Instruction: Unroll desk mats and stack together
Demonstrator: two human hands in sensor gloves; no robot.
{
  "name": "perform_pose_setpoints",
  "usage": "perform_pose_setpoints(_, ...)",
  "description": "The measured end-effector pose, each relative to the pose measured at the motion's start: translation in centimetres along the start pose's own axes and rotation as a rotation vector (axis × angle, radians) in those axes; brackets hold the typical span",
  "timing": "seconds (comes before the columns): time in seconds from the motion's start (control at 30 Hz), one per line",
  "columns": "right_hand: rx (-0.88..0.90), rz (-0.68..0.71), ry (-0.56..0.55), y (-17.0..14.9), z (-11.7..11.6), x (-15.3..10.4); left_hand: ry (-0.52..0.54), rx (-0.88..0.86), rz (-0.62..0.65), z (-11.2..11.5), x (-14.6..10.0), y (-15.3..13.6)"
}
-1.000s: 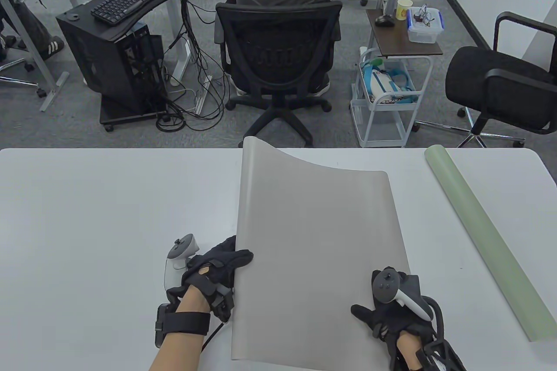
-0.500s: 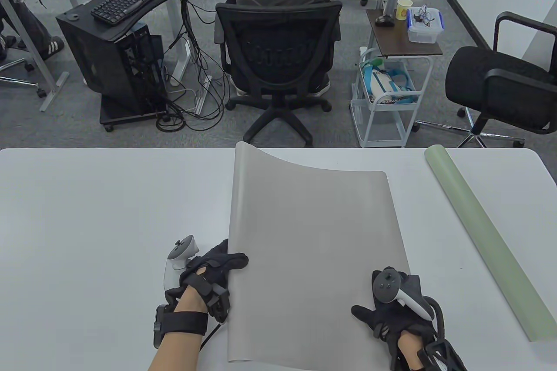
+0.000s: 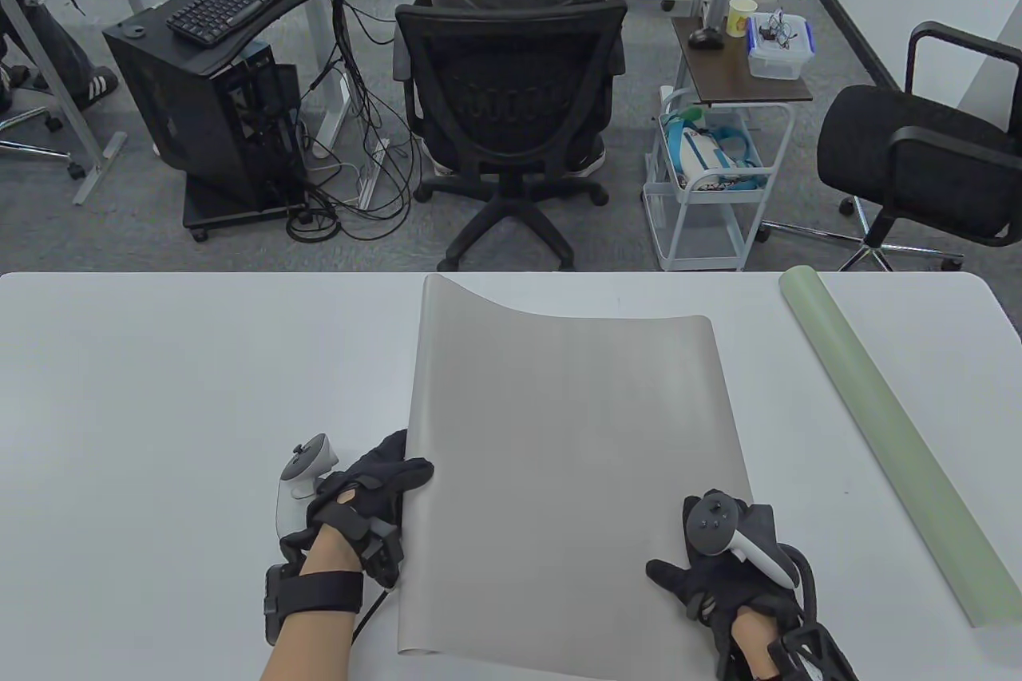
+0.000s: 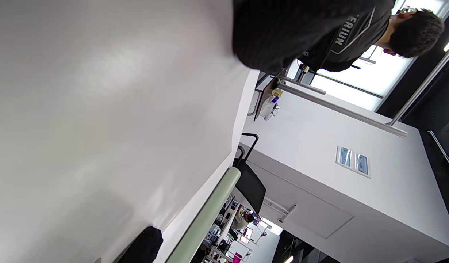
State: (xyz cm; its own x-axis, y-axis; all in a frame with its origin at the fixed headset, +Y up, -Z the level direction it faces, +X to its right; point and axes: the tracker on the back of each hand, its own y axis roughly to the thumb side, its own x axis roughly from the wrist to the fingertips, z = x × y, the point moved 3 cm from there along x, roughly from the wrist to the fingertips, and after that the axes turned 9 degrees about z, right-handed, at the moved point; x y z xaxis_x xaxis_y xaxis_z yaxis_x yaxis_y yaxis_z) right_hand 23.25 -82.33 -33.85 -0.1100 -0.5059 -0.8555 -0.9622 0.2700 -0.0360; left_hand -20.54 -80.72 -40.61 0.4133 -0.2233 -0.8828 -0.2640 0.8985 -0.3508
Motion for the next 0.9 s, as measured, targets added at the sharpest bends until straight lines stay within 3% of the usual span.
perform_pose_setpoints(0.13,0.001,0.0,-0.003,0.0,0.0,0.0,-0.058,-0.087,0.007,0.4,0.5,-0.6)
perform_pose_setpoints(0.3,-0.001,0.0,0.0,-0.1,0.1,0.0,-0.08,-0.036,-0.013,0.5,0.5,-0.3)
perform_pose_setpoints(0.9,0.019,0.001,0.006,-0.3,0.1,-0.1,-0.009,-0.041,0.038,-1.2,-0.5,0.7)
